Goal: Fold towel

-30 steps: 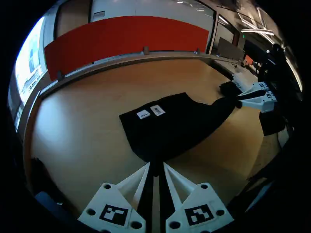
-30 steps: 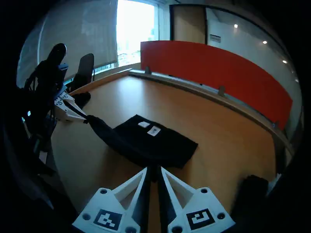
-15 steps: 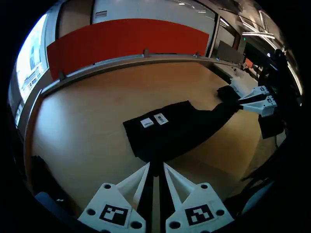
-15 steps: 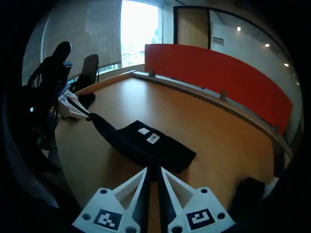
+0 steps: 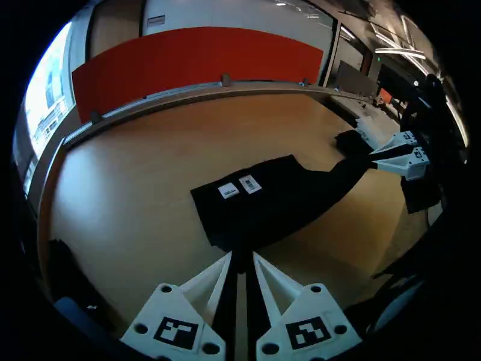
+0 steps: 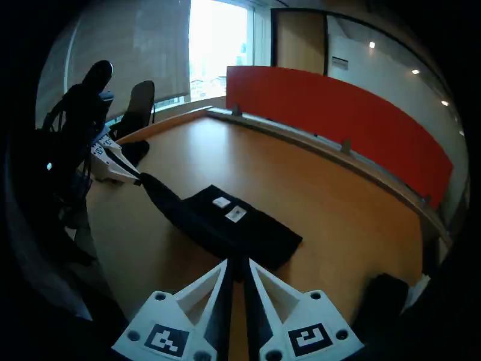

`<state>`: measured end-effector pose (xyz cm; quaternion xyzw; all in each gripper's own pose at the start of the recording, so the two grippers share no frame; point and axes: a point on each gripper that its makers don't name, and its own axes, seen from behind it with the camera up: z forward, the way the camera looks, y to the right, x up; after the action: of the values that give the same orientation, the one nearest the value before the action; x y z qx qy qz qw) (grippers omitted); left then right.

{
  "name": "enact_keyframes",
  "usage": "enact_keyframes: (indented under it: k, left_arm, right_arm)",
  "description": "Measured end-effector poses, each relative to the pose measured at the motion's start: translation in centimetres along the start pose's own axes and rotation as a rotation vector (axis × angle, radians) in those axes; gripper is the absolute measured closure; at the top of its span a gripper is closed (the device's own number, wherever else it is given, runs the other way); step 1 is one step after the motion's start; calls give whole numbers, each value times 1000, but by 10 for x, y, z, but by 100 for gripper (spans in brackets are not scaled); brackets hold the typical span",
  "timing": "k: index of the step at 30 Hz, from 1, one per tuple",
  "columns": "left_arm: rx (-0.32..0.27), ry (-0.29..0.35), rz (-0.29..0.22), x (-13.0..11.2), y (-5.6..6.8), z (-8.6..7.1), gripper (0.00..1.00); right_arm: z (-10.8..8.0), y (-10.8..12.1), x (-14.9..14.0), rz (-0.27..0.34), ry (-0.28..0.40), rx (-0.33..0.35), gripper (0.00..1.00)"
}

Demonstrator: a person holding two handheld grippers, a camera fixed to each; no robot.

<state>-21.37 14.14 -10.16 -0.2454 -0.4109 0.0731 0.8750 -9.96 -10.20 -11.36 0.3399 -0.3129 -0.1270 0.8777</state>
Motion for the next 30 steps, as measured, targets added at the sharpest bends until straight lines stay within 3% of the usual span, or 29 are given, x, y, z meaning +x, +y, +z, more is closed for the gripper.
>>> enact_keyframes:
  k: [11,23,30]
  left_arm:
    - [6,4,-9,10,-5,15,91]
    - [20,-19,-37,20,-20,49,91]
    - [36,-39,-27,21,-28,69,91]
  right_arm:
    - [15,15,-3,-24,-31,-10,90]
    - [46,42,-6,-26,-66,-40,90]
    - [60,53,-11,-17,-86,-47,90]
